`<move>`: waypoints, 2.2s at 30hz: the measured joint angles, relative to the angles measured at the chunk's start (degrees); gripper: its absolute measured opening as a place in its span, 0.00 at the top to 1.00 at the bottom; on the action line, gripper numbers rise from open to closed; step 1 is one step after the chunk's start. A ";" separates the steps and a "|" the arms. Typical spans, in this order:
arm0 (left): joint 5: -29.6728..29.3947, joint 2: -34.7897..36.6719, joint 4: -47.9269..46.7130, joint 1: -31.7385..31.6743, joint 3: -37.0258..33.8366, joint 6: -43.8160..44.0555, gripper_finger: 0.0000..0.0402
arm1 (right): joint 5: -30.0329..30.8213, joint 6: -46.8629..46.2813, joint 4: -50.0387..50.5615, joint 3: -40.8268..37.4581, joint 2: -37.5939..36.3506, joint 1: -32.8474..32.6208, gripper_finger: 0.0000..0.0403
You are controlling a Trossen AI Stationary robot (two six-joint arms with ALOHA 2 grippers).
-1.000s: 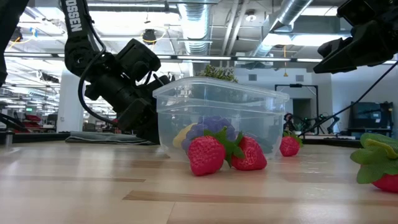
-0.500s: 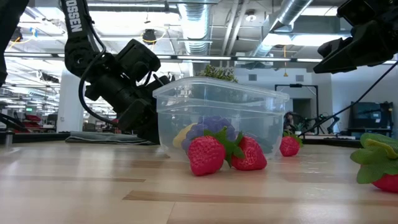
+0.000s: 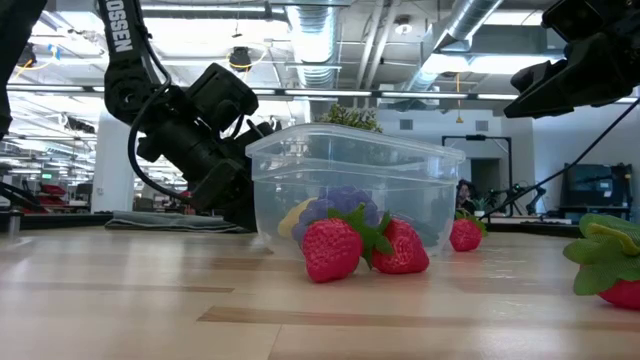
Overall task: Pick and placing Produce into tupperware
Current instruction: Put the left peach into the transparent bin
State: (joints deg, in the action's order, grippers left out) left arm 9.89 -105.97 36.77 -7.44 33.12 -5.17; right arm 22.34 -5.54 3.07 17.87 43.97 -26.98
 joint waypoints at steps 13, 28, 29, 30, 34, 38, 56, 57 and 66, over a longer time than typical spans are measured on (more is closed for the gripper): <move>0.30 1.43 -1.73 0.07 -0.02 -0.02 0.72 | -0.01 0.00 -0.02 0.00 0.00 0.02 0.68; -4.30 19.77 -16.61 0.54 -0.07 -2.81 0.72 | 0.01 -0.02 -0.13 0.00 0.00 0.09 0.68; -4.84 21.32 -17.43 0.80 -0.07 -3.14 0.72 | 0.00 -0.02 -0.09 0.00 0.01 0.09 0.68; -5.12 22.81 -17.98 1.17 -0.07 -3.29 0.72 | 0.00 -0.02 -0.10 0.00 0.00 0.09 0.68; -5.81 27.19 -18.95 3.24 -0.04 -3.39 0.72 | 0.01 -0.02 -0.16 0.00 0.00 0.09 0.68; -6.05 29.28 -19.00 6.12 -0.02 -3.39 0.72 | 0.01 -0.02 -0.29 0.00 0.01 0.09 0.68; -8.83 29.59 -13.67 15.12 -0.02 -2.69 0.72 | 0.01 -0.02 -2.27 0.00 0.00 0.09 0.68; -8.83 29.59 -13.08 15.46 -0.02 -2.69 0.72 | 0.01 -0.02 -2.27 0.00 0.00 0.09 0.68; -8.91 28.84 -11.60 17.29 2.77 -4.37 0.72 | 0.01 -0.02 -2.27 0.00 0.00 0.09 0.68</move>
State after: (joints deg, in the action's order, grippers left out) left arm 0.98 -77.13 25.17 9.85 35.89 -9.54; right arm 22.35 -5.56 0.80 17.87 43.97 -26.89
